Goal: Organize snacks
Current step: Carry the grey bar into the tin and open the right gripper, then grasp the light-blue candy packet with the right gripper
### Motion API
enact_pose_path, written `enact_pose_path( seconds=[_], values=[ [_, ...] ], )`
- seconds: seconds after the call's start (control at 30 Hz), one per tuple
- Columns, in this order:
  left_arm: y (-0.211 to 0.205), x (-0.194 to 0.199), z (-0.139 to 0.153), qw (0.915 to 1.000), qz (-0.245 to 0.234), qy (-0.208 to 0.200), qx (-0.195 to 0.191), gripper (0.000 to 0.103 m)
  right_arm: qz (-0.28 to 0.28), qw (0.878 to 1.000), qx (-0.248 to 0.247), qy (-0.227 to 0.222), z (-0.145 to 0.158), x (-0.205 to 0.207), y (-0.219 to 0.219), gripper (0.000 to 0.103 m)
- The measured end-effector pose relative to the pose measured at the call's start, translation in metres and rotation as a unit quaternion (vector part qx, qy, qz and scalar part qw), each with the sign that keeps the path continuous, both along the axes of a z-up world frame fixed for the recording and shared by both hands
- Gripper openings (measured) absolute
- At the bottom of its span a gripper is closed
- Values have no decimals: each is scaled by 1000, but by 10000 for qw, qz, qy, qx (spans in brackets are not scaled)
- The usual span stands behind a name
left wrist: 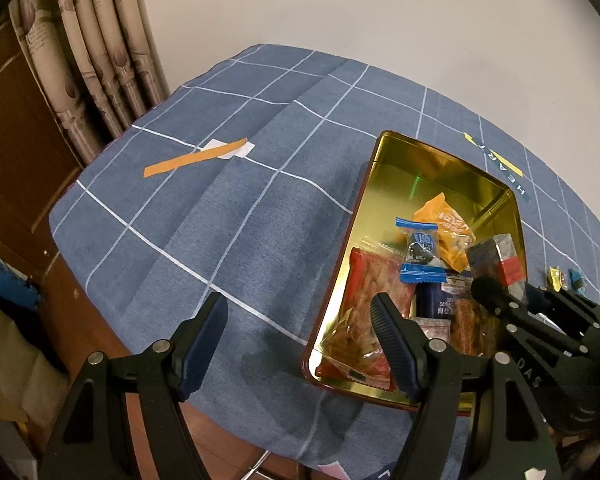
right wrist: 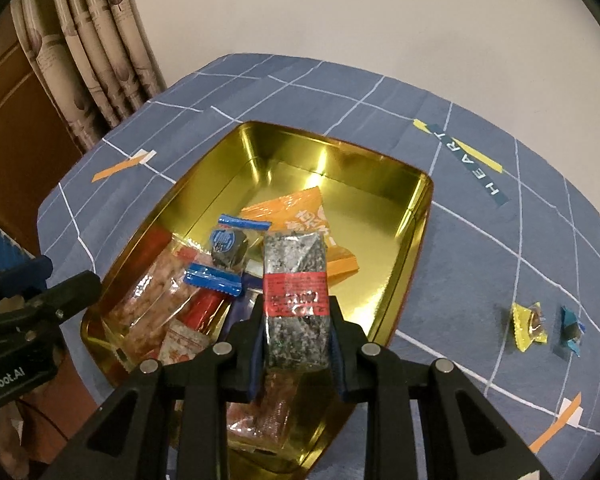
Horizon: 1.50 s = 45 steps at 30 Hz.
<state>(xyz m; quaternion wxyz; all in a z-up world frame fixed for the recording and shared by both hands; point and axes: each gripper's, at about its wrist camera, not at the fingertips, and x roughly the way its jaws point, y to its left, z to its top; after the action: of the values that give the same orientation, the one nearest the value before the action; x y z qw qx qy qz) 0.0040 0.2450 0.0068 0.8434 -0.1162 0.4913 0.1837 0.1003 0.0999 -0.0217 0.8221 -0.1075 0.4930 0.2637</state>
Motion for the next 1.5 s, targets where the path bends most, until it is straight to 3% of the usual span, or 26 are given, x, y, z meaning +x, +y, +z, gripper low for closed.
enact_pose_path(
  seconds=[1.07, 1.5],
  values=[
    [-5, 0, -2, 9999, -90, 66, 85, 71, -5, 9997, 264, -11, 11, -6, -11, 28],
    [-4, -1, -3, 9999, -66, 56, 72, 71, -366, 9966, 640, -357, 34, 1, -55, 34]
  ],
)
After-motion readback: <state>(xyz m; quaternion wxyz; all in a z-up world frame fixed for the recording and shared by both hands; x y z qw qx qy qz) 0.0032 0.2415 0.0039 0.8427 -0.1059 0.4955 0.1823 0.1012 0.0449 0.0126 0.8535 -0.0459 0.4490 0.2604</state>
